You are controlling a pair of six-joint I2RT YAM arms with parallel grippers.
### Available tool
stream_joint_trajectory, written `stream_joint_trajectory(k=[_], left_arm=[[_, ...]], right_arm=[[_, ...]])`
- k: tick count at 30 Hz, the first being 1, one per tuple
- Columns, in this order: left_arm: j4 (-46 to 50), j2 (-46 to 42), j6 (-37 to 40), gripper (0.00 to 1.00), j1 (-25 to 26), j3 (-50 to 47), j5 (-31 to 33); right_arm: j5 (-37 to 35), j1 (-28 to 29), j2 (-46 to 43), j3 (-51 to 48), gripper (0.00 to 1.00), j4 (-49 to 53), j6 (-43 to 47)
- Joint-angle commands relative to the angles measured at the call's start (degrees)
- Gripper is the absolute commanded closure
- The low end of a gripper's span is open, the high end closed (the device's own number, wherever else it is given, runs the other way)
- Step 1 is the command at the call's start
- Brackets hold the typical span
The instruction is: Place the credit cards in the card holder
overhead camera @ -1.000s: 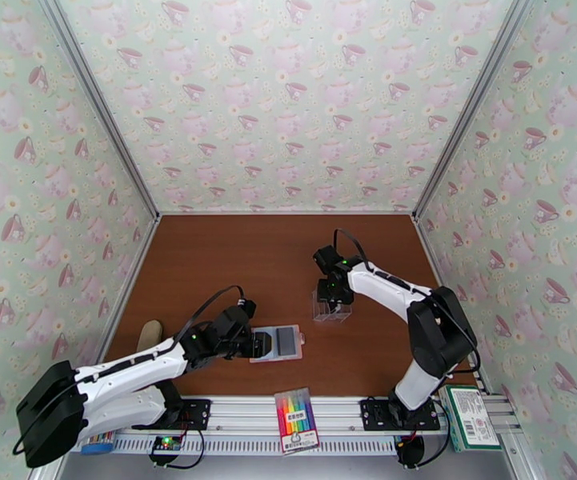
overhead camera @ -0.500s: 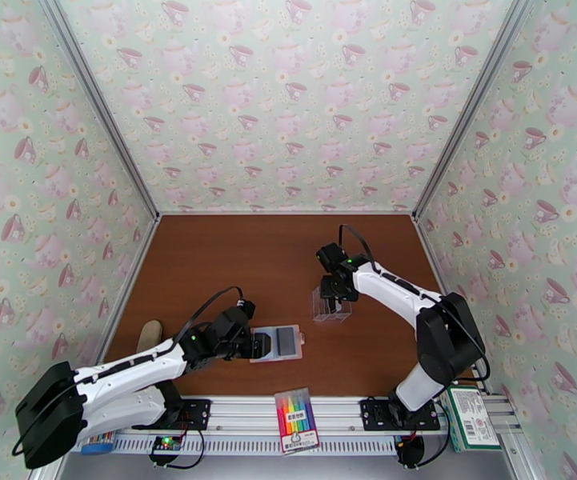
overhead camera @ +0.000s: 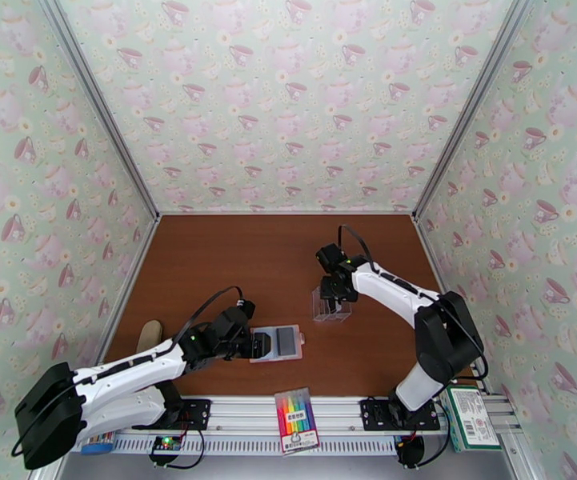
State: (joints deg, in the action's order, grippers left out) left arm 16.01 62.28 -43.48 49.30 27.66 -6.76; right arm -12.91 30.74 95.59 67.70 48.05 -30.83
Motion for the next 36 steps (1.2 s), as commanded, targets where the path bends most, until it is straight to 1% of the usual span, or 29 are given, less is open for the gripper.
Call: stream_joint_trajectory(k=[1, 5, 14, 18, 25, 36], left_arm=[[-0.55, -0.25, -0.28, 0.33, -0.34, -0.77, -0.35], [-0.55, -0.36, -0.22, 0.33, -0.34, -0.76, -0.4], [-0.19, -0.26, -0.1, 0.33, -0.34, -0.42, -0.46], [0.07, -0.14, 0.2, 0.33, -0.34, -0.07, -0.52], [-0.02, 0.82, 0.33, 0.32, -0.41, 0.58, -0.65], [-0.29, 0.94, 0.33, 0.33, -0.35, 0.43, -0.73]], right_arm=[[-1.2, 0.1, 0.78, -0.98, 0.41, -0.18, 0.55], [-1.09, -0.13, 1.24, -1.47, 0.43, -0.34, 0.64], [-0.19, -0.25, 3.49, -1.39, 0.43, -0.66, 1.56], [-1.5, -0.37, 3.55, -1.01, 0.45, 0.04, 1.59], [-5.74, -0.4, 2.3, 0.94, 0.51, 3.56, 1.4], [-8.0, -0.34, 1.67, 1.75, 0.63, 5.63, 1.13]])
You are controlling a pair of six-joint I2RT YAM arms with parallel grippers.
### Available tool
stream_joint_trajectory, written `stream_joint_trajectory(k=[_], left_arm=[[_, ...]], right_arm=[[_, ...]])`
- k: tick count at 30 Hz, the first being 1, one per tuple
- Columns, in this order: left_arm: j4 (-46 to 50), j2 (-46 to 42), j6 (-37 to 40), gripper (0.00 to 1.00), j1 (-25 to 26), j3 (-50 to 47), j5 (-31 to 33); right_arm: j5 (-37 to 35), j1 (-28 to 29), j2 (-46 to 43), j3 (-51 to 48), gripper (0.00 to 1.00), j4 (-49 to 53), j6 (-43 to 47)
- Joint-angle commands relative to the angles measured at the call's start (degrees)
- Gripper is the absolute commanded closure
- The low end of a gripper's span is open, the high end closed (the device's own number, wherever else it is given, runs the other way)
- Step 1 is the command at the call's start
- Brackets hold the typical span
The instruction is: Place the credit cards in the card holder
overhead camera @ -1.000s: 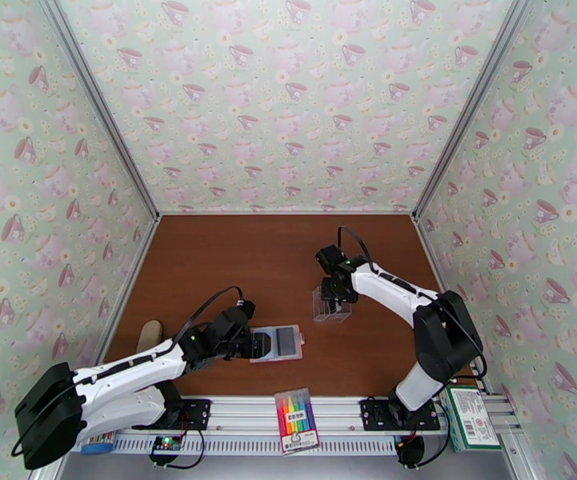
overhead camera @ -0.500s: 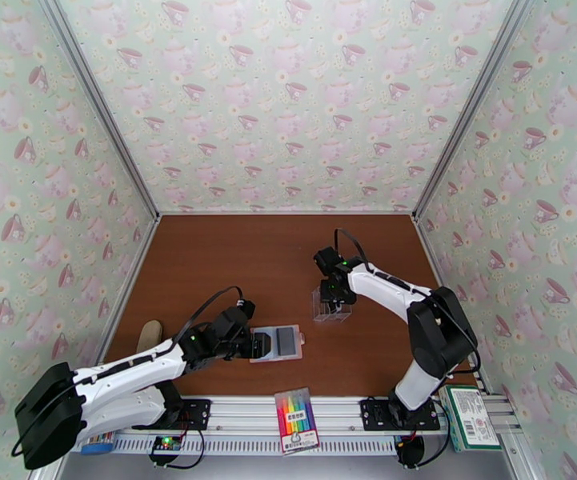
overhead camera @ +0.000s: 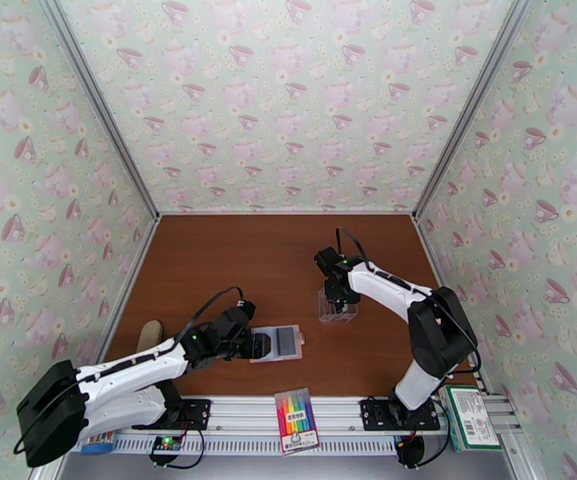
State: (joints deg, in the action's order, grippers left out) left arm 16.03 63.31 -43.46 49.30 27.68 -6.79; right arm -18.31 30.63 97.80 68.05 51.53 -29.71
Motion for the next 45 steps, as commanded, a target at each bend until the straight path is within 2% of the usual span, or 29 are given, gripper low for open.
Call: stream_joint_trajectory(k=[1, 22, 33, 45], left_arm=[[-0.3, -0.12, 0.24, 0.33, -0.36, 0.28, -0.77], [-0.83, -0.5, -0.13, 0.33, -0.38, -0.65, -0.55], [-0.97, -0.2, -0.29, 0.33, -0.4, -0.54, -0.67], [-1.0, -0.37, -0.25, 0.33, -0.36, -0.78, -0.57]], right_arm=[[-2.9, -0.28, -0.62, 1.47, 0.64, 2.24, 0.01], [-8.98, -0.31, -0.72, 2.45, 0.64, 6.03, -0.01], [-9.55, -0.31, -1.14, 2.86, 0.82, 6.54, 0.18], [-8.42, -0.3, -1.95, 3.4, 0.95, 6.71, 0.24]])
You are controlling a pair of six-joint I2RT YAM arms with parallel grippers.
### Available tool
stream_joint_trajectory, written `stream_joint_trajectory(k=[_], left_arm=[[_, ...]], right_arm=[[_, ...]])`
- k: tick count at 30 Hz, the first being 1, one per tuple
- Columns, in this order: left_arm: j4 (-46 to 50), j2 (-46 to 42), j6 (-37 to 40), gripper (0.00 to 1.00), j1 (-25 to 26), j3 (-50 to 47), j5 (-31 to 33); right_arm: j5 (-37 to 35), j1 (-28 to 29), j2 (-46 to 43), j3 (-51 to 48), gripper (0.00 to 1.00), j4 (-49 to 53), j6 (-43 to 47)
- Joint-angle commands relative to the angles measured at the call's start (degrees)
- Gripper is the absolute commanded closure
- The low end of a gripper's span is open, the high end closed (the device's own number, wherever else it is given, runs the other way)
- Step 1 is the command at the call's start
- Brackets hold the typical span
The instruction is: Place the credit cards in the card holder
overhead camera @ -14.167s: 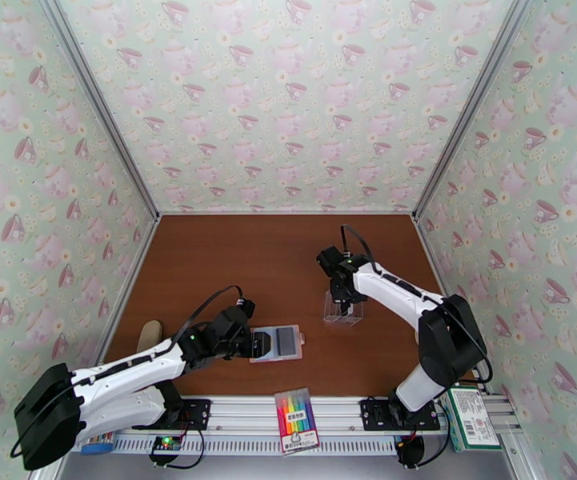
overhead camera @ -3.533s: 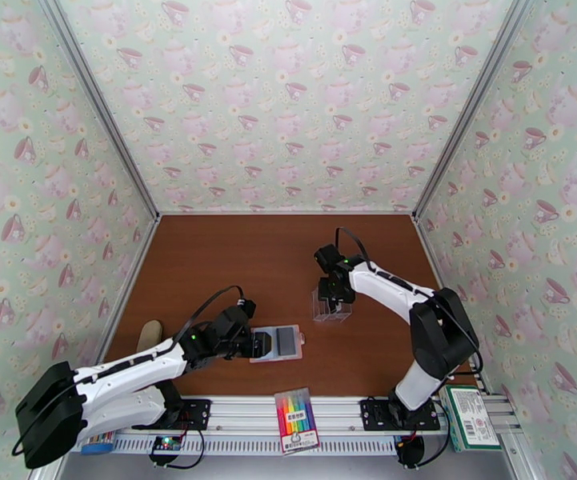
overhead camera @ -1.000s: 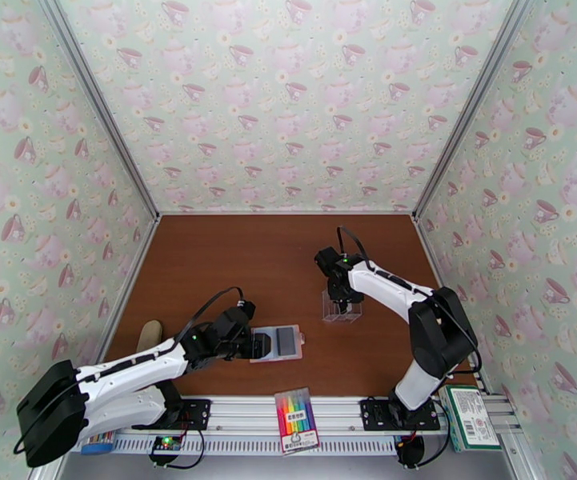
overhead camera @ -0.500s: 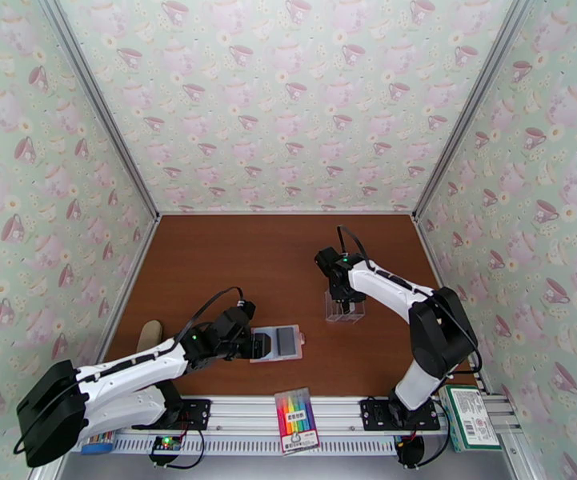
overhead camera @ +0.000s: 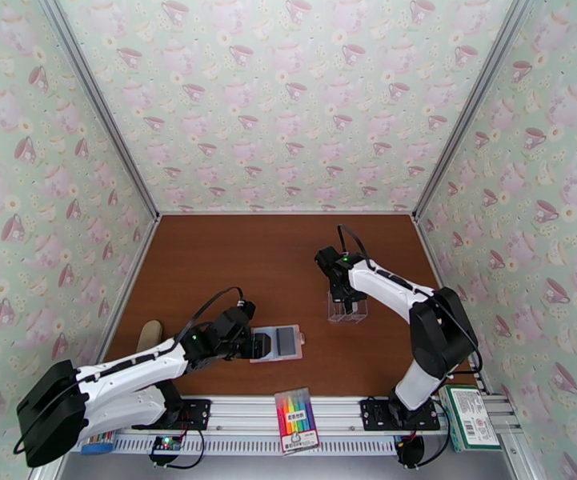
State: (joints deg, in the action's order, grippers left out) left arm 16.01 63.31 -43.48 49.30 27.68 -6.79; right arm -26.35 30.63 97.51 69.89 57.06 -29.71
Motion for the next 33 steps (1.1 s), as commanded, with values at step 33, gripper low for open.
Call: stream_joint_trajectory(k=[33], left_arm=[[-0.15, 0.02, 0.51, 0.32, -0.38, 0.55, -0.77]], right_arm=[[12.33, -0.31, -3.03, 0.84, 0.94, -4.43, 1.47]])
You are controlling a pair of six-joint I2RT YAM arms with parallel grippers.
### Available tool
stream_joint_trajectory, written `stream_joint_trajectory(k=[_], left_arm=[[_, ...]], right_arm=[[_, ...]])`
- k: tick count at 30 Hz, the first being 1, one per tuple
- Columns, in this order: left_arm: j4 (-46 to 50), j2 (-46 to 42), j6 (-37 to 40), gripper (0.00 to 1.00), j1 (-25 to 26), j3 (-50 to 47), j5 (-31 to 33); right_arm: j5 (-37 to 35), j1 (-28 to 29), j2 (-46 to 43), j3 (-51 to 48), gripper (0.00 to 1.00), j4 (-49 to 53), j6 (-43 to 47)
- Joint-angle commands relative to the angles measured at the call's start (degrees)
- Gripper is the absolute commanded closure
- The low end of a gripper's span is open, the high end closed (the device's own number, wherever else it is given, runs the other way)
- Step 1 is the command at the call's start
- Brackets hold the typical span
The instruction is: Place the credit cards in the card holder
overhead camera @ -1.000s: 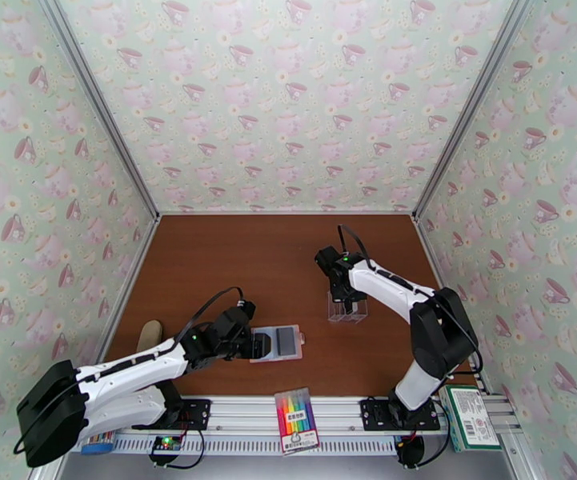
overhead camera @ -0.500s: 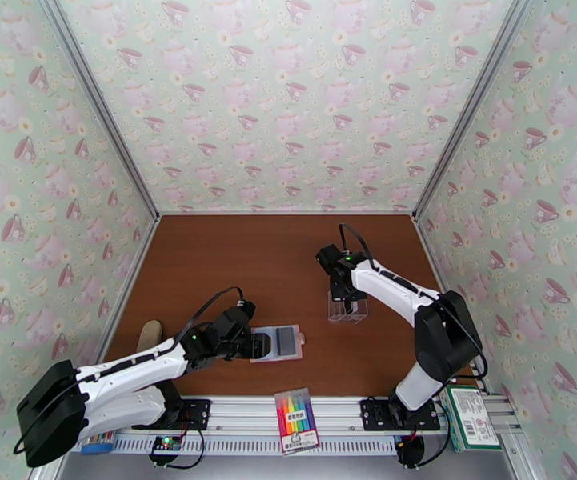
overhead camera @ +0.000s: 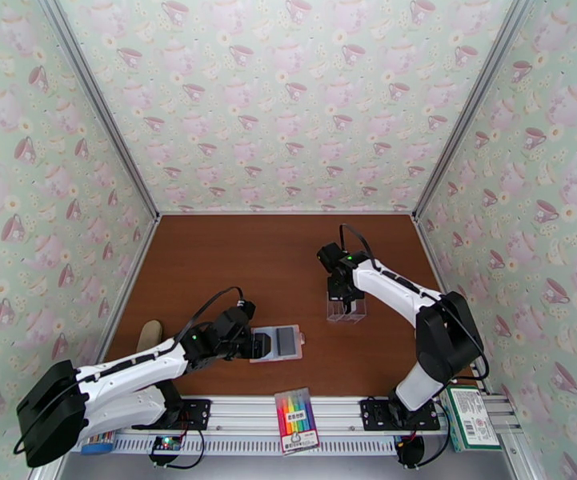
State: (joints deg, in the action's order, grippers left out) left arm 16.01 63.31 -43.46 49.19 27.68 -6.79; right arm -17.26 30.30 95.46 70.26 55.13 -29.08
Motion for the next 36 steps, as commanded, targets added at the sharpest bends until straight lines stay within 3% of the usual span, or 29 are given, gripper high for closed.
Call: stream_joint_trajectory(k=[1, 20, 24, 36], left_arm=[[-0.11, -0.03, 0.48, 0.32, -0.25, 0.62, -0.75], [-0.45, -0.51, -0.01, 0.33, -0.29, -0.43, -0.43], [-0.7, -0.53, -0.05, 0.32, -0.31, -0.66, -0.46], [-0.15, -1.98, -0.13, 0.32, -0.27, -0.79, -0.3]], right_arm=[[3.64, 0.0, -0.79, 0.33, 0.93, -2.97, 0.98], [7.54, -0.51, 0.38, -2.82, 0.82, -6.42, 1.33], [7.27, -0.66, -0.16, -3.21, 0.71, -6.49, 1.66], [4.3, -0.6, -4.64, -2.88, 0.97, -4.93, 0.25]])
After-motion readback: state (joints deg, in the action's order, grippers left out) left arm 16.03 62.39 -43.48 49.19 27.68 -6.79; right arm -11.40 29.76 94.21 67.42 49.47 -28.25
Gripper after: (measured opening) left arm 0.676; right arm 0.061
